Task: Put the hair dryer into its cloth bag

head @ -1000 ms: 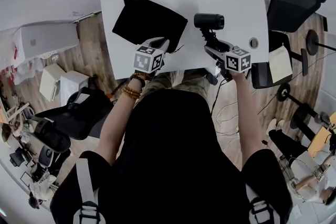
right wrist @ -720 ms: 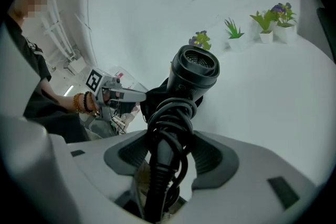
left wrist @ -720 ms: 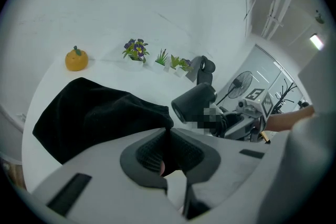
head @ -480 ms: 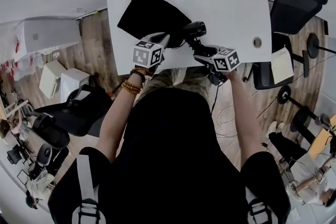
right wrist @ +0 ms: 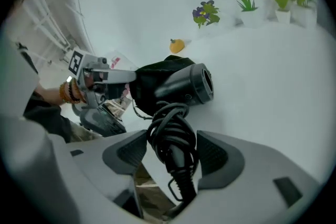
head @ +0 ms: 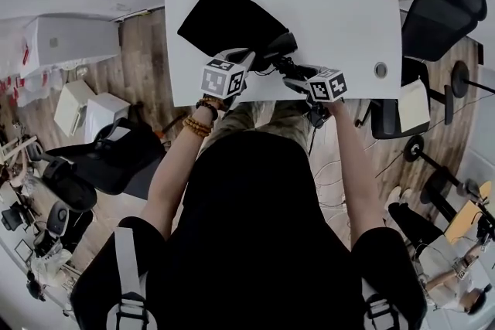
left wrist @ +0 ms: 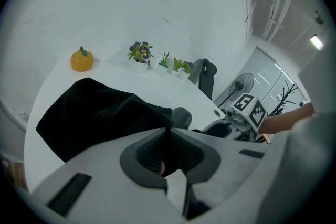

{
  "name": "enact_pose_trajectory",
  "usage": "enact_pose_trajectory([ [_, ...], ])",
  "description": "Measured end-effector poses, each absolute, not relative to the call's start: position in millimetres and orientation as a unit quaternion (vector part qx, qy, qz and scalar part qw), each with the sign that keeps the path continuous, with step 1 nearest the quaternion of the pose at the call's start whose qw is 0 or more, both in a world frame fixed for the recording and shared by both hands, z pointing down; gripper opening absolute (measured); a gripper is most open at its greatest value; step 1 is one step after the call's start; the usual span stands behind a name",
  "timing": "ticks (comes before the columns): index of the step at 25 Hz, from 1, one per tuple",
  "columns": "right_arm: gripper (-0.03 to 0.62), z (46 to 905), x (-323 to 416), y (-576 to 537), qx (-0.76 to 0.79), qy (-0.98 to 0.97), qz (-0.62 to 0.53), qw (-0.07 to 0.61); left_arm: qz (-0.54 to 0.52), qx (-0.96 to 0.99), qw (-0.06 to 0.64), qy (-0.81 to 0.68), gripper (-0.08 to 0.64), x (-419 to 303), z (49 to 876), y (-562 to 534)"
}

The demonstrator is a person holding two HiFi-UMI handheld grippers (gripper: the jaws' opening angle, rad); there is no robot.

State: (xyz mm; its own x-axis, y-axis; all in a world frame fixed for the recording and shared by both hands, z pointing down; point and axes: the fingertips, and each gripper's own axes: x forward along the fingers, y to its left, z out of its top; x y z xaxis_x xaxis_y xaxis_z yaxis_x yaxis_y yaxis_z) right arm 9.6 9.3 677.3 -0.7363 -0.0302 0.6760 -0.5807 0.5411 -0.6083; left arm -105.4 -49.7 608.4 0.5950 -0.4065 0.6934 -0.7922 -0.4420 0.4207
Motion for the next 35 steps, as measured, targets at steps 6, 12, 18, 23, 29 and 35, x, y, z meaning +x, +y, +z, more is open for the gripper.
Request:
enact_pose_trajectory([
  [6,0.274,686.6,6.5,16.1,0.164,-0.845,0.308,0.405,0.265,0.810,0.373,-0.367,0.042,-102.5,612.8,-47.3],
  [12,0.261,681.1,-9.3,18.2,0.084,-0.860,0.252,0.435,0.285,0.819,0.353,-0.351,0.041,-92.8,611.6,-46.5],
  [18,0.268,662.2,-22.6,-28.6,0.148,-0.878,0.234,0.391,0.296,0.826,0.346,-0.333,0.043,-80.5,613.5,-33.6],
  [23,0.285,669.9,11.1,-17.6,0.195,-0.865,0.255,0.387,0.287,0.820,0.355,-0.345,0.041,-85.2,615.2,-36.3],
  [29,0.271,700.6,45.7,-7.4,0.221,-0.836,0.184,0.468,0.284,0.821,0.354,-0.347,0.043,-88.0,610.7,-39.6],
  [35,0.149,702.6,48.8,-10.3,0.232,-0.831,0.208,0.461,0.289,0.820,0.355,-0.342,0.042,-90.7,613.5,-38.4],
])
